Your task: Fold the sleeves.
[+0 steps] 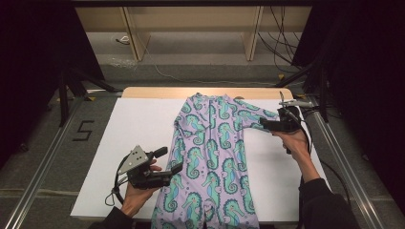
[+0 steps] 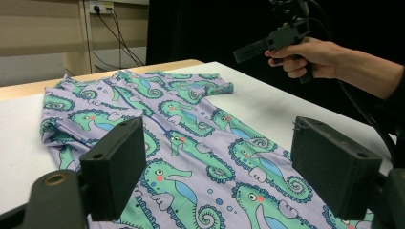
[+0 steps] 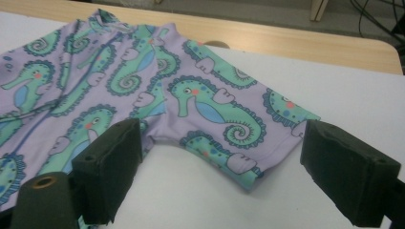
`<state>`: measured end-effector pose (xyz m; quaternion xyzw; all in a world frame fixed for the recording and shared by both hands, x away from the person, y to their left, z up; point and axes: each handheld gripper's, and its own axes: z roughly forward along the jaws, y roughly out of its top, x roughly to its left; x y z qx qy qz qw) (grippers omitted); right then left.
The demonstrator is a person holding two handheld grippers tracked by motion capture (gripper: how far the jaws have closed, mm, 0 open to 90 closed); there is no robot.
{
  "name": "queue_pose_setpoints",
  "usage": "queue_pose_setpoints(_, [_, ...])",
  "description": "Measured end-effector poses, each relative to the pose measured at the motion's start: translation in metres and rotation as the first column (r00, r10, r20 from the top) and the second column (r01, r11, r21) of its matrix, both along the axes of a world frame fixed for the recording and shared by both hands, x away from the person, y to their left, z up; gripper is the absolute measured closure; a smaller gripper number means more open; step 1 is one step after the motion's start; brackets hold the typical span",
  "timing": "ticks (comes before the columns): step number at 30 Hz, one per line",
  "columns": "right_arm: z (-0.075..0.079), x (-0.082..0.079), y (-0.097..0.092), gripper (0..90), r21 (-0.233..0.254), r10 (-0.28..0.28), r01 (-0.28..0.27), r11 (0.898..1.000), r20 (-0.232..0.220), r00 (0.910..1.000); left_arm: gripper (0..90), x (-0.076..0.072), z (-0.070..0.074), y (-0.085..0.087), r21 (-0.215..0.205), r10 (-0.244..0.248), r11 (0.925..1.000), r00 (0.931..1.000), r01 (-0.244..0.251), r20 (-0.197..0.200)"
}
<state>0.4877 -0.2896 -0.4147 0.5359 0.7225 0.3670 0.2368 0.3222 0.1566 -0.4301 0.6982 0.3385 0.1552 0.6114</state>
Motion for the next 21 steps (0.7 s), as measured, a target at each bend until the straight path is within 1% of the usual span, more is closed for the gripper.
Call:
queue_pose_setpoints(3, [-0.005,0.010,-0.002,15.8,-0.014,-0.010,0.010,1.000,-0.038,0.9992,19.1,0.000,0.000,0.000,0.000,-0.003,1.0000,1.0000,0.003,0.000])
queue_pose_setpoints(5, [-0.009,0.017,-0.004,16.2,-0.041,-0.024,0.021,0.999,-0.065,0.9976,19.1,0.000,0.000,0.000,0.000,-0.004,1.0000,1.0000,0.004,0.000])
queue_pose_setpoints(7, [-0.013,0.024,-0.006,17.4,-0.041,-0.042,0.038,0.998,-0.084,0.9956,19.2,0.000,0.000,0.000,0.002,-0.002,1.0000,1.0000,0.002,0.002])
queue_pose_setpoints(11, [-0.019,0.036,-0.007,18.5,-0.051,-0.055,0.049,0.998,-0.128,0.9902,19.1,0.001,0.000,0.001,0.000,0.003,1.0000,1.0000,-0.003,0.000])
queue_pose_setpoints(14, [-0.021,0.043,-0.011,20.1,-0.044,-0.081,0.076,0.996,-0.134,0.9876,19.1,0.000,0.000,0.001,-0.001,-0.001,1.0000,1.0000,0.001,0.002])
queue_pose_setpoints(15, [-0.022,0.046,-0.013,20.4,-0.049,-0.087,0.081,0.995,-0.135,0.9870,19.1,0.001,0.000,0.001,-0.001,-0.002,1.0000,1.0000,0.002,0.001])
queue_pose_setpoints(16, [-0.022,0.048,-0.013,20.6,-0.047,-0.098,0.092,0.995,-0.142,0.9851,19.1,0.001,0.000,0.000,-0.001,-0.002,1.0000,1.0000,0.002,0.001])
queue_pose_setpoints(19, [-0.026,0.056,-0.016,21.9,-0.061,-0.113,0.104,0.993,-0.161,0.9806,19.1,0.000,0.000,0.000,-0.003,-0.002,1.0000,1.0000,0.002,0.004])
queue_pose_setpoints(20, [-0.027,0.059,-0.017,22.6,-0.061,-0.117,0.108,0.992,-0.161,0.9800,19.2,0.000,0.000,0.000,-0.003,-0.001,1.0000,1.0000,0.001,0.005])
queue_pose_setpoints(21, [-0.029,0.061,-0.018,23.2,-0.063,-0.123,0.114,0.991,-0.173,0.9771,19.2,0.000,0.000,0.000,-0.004,-0.001,1.0000,1.0000,0.001,0.006])
